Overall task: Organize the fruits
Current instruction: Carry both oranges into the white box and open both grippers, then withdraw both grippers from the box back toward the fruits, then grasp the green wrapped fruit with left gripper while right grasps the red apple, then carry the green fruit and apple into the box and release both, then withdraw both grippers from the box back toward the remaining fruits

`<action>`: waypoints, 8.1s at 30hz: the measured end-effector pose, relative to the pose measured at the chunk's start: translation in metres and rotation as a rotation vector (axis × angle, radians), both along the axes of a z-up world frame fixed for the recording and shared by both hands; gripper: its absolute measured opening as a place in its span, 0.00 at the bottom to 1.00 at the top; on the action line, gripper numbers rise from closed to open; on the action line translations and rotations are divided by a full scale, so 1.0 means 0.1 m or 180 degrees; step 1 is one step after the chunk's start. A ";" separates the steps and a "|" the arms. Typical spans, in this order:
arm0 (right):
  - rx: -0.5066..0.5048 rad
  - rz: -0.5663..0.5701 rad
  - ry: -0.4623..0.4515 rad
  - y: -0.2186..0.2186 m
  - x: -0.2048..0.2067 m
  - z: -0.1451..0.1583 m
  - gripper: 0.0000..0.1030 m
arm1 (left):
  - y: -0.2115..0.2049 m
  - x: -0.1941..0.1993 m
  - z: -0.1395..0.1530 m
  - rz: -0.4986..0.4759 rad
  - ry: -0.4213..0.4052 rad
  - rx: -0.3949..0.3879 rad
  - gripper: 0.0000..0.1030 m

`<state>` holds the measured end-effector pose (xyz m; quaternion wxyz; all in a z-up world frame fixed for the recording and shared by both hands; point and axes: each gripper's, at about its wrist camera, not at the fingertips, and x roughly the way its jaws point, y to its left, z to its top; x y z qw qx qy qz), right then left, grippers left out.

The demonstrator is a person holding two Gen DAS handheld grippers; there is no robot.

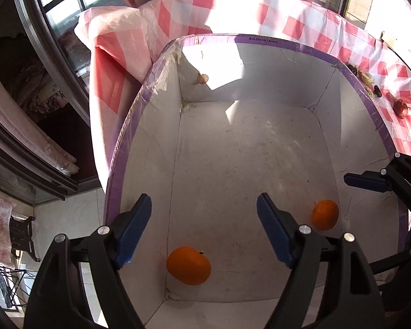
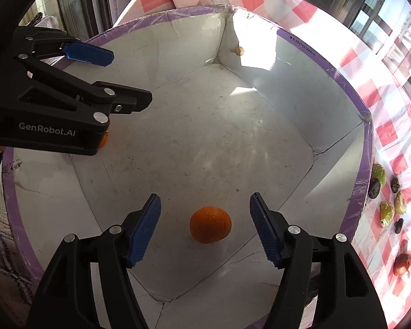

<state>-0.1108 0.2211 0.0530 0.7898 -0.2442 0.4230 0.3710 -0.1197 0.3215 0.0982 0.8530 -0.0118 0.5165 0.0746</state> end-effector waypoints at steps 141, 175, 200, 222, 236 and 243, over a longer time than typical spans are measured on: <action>0.0657 -0.2787 0.0120 -4.56 1.56 -1.07 0.59 | -3.97 0.83 -0.33 -0.1516 0.0048 -0.0363 0.56; 0.0955 -0.2464 0.0283 -2.43 0.04 -0.24 0.59 | -1.56 0.40 0.67 -0.1181 -0.1020 -0.1061 0.57; 0.0782 -0.0440 0.0101 -0.29 0.15 0.26 0.59 | -0.21 0.06 0.10 -0.0296 -0.0236 -0.0264 0.57; 0.0028 -0.0302 -0.0389 -0.21 0.02 0.07 0.68 | -0.05 0.16 -0.11 -0.0097 0.0068 -0.0518 0.67; 0.0227 -0.0333 -0.0472 -0.19 -0.13 0.17 0.76 | -0.11 0.07 0.01 -0.0135 -0.0172 -0.0626 0.79; 0.0524 -0.0518 -0.0512 -0.41 -0.16 0.29 0.78 | -0.17 -0.02 0.23 -0.0010 -0.0470 -0.0309 0.90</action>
